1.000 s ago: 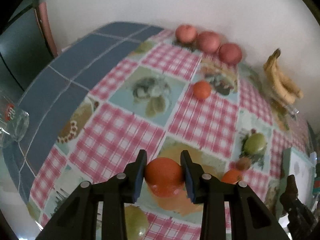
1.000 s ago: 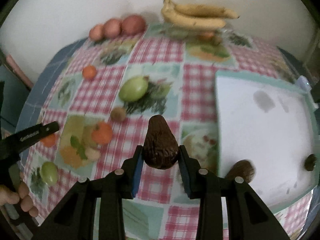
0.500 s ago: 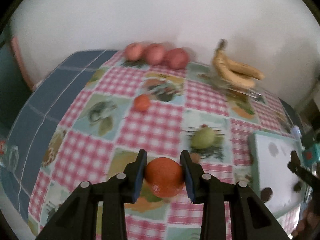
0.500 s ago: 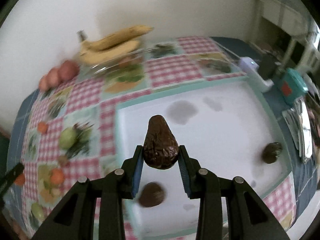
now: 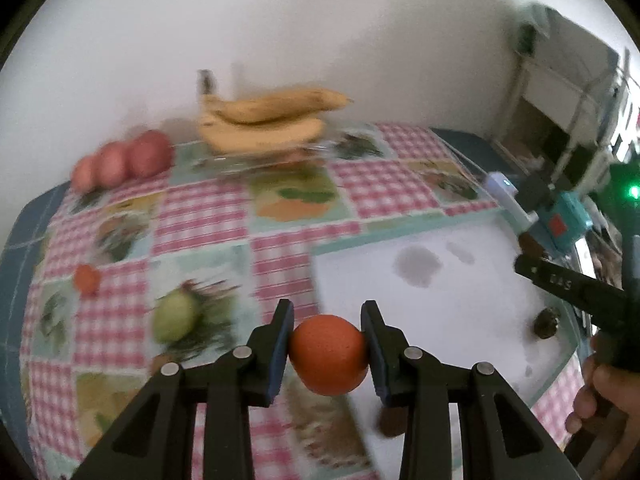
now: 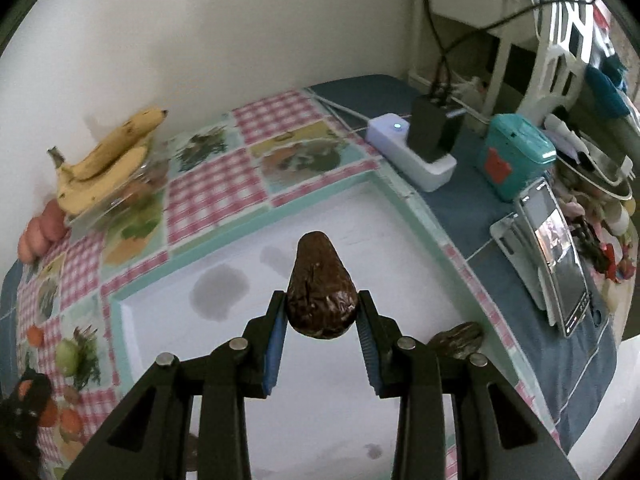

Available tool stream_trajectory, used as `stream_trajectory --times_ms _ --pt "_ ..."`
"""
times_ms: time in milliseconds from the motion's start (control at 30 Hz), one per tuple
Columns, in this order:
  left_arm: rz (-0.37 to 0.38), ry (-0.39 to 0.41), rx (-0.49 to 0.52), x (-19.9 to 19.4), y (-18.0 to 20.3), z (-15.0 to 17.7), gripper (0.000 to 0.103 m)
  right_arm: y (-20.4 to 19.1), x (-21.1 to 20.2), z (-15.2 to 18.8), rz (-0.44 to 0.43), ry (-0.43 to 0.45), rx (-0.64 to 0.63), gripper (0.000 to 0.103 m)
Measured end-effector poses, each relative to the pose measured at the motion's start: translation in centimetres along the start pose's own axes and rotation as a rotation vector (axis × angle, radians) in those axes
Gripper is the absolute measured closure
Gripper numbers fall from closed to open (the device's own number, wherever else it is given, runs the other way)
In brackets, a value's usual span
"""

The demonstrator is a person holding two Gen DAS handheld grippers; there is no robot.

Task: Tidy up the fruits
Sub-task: 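Lift and carry the orange and avocado over the white tray with both tools, then open both tools to release the orange and avocado into the tray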

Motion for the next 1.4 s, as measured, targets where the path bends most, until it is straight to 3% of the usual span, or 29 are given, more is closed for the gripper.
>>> stream_trajectory --times_ms 300,633,1067,1167,1233,1400 --pt "-0.003 -0.076 0.119 5.7 5.4 0.3 0.066 2.8 3.8 -0.4 0.023 -0.055 0.049 0.067" --pt "-0.006 -0.128 0.133 8.6 6.0 1.6 0.066 3.7 6.7 -0.6 0.057 -0.082 0.036 0.067" --pt "-0.026 -0.135 0.129 8.9 5.8 1.8 0.063 3.5 7.2 -0.5 0.076 -0.082 0.002 0.067" --pt "-0.029 -0.131 0.144 8.1 6.0 1.7 0.059 3.6 7.2 -0.5 0.073 -0.088 -0.001 0.067" --pt "-0.018 -0.115 0.145 7.1 6.2 1.4 0.039 3.7 7.0 -0.6 0.079 -0.090 -0.002 0.067" --pt "-0.049 -0.055 0.142 3.7 5.4 0.5 0.026 4.0 4.6 -1.3 0.069 -0.048 0.028 0.053"
Point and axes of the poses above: each gripper's, at about its wrist camera, not at the fingertips, and x roughly the way its jaws point, y to its right, z to its underside, the point moved 8 cm from there along x, roughly the way its jaws point, and after that the axes turned 1 degree about x, right-handed, at the moved point
